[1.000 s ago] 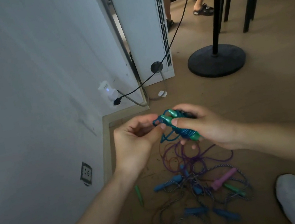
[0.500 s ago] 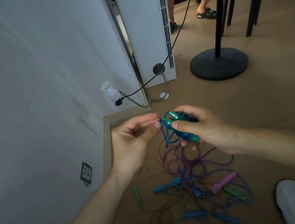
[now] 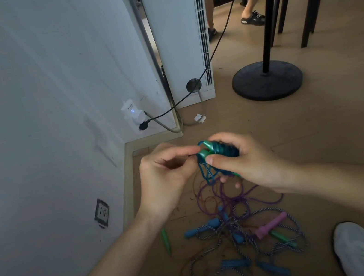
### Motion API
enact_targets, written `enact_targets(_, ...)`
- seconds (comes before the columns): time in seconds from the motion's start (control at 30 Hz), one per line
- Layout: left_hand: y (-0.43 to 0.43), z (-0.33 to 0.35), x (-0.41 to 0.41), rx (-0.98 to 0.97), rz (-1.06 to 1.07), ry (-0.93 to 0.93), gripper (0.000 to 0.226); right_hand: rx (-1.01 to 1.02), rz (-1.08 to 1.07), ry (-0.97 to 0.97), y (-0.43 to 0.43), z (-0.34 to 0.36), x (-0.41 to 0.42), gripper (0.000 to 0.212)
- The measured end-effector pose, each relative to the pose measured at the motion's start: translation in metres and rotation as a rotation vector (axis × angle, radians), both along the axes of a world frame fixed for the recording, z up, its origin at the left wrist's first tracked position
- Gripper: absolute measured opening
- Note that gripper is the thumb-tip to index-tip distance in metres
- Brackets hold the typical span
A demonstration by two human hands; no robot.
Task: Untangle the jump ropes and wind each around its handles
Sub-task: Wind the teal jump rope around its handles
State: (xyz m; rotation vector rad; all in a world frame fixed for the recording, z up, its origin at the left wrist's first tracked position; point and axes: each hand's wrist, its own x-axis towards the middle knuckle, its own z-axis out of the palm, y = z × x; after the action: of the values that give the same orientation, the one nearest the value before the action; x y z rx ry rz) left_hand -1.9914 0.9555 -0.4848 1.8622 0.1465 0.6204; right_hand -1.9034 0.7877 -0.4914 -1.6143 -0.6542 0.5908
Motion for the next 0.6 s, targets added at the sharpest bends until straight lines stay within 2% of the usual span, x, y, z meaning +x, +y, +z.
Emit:
enact_targets(0.2,0.005,0.002,0.003,0.254,-0.027,-0.035,0.017,-0.025,0.057,0.024,-0.004,0.007,0.007,0.021)
enact_targets(0.3,0.014,0.003,0.002,0.555,0.004,-0.067,0.004,-0.052,0.081,0.059,-0.004,0.009,0.010,0.019)
enact_targets(0.4,0.016,0.004,0.003,0.824,0.021,-0.079,0.007,-0.085,0.100,0.080,-0.003,0.011,0.012,0.018)
enact_targets(0.53,0.014,0.005,0.006,0.998,0.048,-0.080,0.018,-0.103,0.102,0.121,0.000,0.014,0.019,0.017)
enact_targets(0.6,0.014,0.006,0.008,1.029,0.048,-0.119,0.016,-0.122,0.117,0.138,0.001,0.015,0.023,0.016)
